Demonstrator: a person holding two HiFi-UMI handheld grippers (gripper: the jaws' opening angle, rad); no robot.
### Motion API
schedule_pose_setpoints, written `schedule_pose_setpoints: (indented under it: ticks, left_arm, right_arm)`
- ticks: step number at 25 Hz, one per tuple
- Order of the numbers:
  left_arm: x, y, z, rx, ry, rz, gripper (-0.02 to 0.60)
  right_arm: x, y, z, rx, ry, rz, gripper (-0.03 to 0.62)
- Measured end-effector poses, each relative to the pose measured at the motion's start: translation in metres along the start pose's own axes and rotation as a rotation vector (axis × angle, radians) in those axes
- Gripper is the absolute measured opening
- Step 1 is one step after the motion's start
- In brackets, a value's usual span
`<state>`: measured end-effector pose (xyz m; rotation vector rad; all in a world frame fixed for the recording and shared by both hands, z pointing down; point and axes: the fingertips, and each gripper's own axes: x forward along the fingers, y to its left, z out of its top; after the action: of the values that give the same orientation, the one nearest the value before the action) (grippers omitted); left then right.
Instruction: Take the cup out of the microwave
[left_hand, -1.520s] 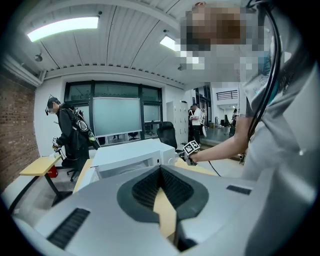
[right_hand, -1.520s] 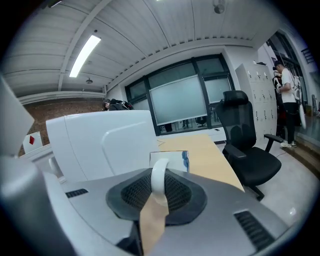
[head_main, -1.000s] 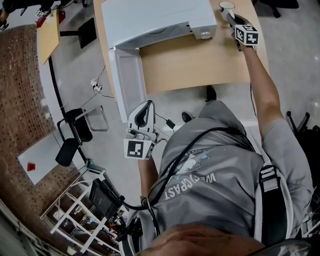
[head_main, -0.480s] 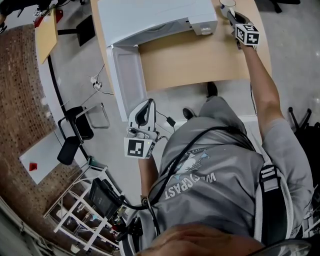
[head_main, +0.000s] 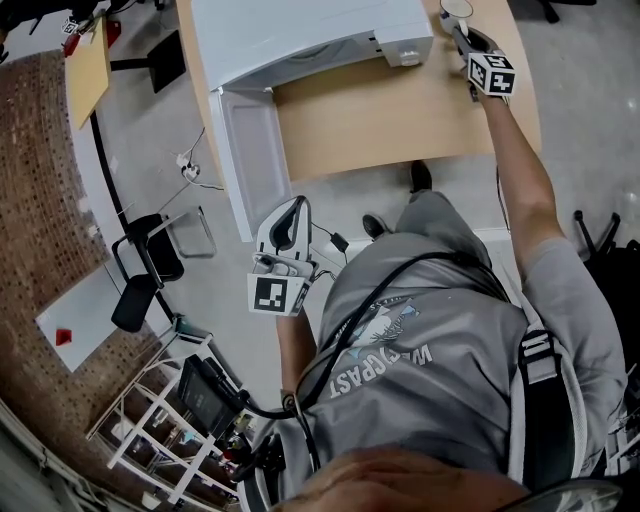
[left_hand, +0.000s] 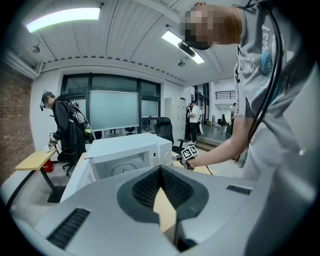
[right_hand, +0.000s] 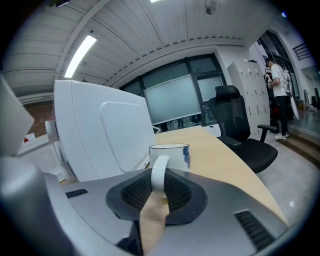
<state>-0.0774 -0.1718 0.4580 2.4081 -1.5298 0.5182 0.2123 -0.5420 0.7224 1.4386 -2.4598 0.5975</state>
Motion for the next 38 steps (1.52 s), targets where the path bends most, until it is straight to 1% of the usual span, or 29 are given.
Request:
schedule_pose_setpoints:
  ticks: [8, 14, 17, 22, 29, 34, 35, 38]
  left_arm:
    - [-0.002, 0.004, -0.004, -0.008, -0.003, -0.004, 0.043]
    - [-0.001, 0.004, -0.002, -0.027, -0.02, -0.004, 0.043]
    - [-0.001, 0.005, -0.005, -0.012, -0.011, -0.012, 0.043]
    - [-0.005, 0.006, -0.004, -0.012, -0.015, -0.016, 0.043]
    - [-0.015, 0.008, -0.005, -0.011, -0.02, -0.013, 0.043]
    - [-0.023, 0.006, -0.009, -0.008, -0.019, -0.012, 0.043]
    - [-0.025, 0.006, -0.01, -0.007, -0.02, -0.012, 0.043]
    - [-0.031, 0.005, -0.013, -0.008, -0.023, -0.008, 0.043]
  right_arm:
    - [-0.003, 0.009, -0.013, -0.032, 0.003, -0.001, 0.071]
    - [-0.003, 0.018, -0.03, -0.054, 0.036, 0.017, 0.071]
    - [-0.002, 0.021, -0.033, -0.037, 0.026, 0.028, 0.072]
    - [-0.003, 0.023, -0.031, -0.033, 0.024, 0.018, 0.072]
    - [-0.002, 0.021, -0.034, 0.001, 0.048, -0.008, 0.072]
    - [-0.003, 0.023, -0.034, -0.013, 0.075, 0.003, 0.074]
    - [-0.003, 0.024, -0.034, -0.02, 0.081, 0.006, 0.076]
    - [-0.003, 0.033, -0.035, -0.054, 0.098, 0.026, 0.146]
